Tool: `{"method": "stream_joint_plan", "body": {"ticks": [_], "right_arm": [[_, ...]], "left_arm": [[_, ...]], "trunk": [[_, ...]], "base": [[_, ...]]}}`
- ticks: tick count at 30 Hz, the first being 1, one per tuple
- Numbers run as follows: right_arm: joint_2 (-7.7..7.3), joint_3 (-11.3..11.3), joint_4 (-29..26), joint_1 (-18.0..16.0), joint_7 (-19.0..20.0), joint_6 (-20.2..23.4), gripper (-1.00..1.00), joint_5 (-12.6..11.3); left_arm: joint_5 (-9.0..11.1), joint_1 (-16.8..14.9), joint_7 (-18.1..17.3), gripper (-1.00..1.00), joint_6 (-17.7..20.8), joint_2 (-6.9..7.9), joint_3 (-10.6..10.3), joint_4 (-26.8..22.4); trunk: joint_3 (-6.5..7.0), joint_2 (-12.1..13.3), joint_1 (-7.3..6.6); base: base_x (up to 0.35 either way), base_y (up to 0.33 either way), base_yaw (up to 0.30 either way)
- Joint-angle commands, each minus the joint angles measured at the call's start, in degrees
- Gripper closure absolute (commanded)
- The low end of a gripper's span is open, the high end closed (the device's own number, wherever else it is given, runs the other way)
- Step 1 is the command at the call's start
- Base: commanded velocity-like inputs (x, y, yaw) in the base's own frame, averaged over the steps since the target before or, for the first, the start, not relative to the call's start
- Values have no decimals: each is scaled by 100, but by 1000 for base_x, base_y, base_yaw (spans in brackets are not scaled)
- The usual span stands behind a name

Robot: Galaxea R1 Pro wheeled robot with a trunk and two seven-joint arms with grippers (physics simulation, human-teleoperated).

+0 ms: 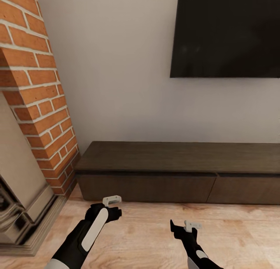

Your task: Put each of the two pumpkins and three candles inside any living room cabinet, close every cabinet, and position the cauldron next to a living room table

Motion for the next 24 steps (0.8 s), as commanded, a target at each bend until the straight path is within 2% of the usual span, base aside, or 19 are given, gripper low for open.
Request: {"method": "stream_joint_plan", "body": {"ticks": [1,3,6,11,18,24], "right_arm": [[-5,48,4,-4,-25,-31,-100,-44],[-7,47,4,-3,-10,-46,-100,-46],[6,47,4,-3,33,-38,-100,-46],[3,47,4,-3,58,30,-100,-41],[4,47,2,-3,55,429,-100,-46],[12,44,4,-3,34,532,-100,-47]], "left_arm": [[62,-5,59,-100,7,2,32,-1],[63,-4,60,-100,9,2,131,6],[72,-4,57,-100,10,-2,175,19],[72,-7,57,-100,10,-2,193,70],[80,-4,55,-100,10,-6,192,76],[80,-4,54,-100,10,-9,192,77]], "trunk": [[17,-1,-4],[62,2,-9],[128,6,-16],[239,13,-29],[394,22,-47],[527,30,-63]], "base": [[0,0,0],[0,0,0],[0,0,0],[0,0,0],[0,0,0],[0,0,0]]}}
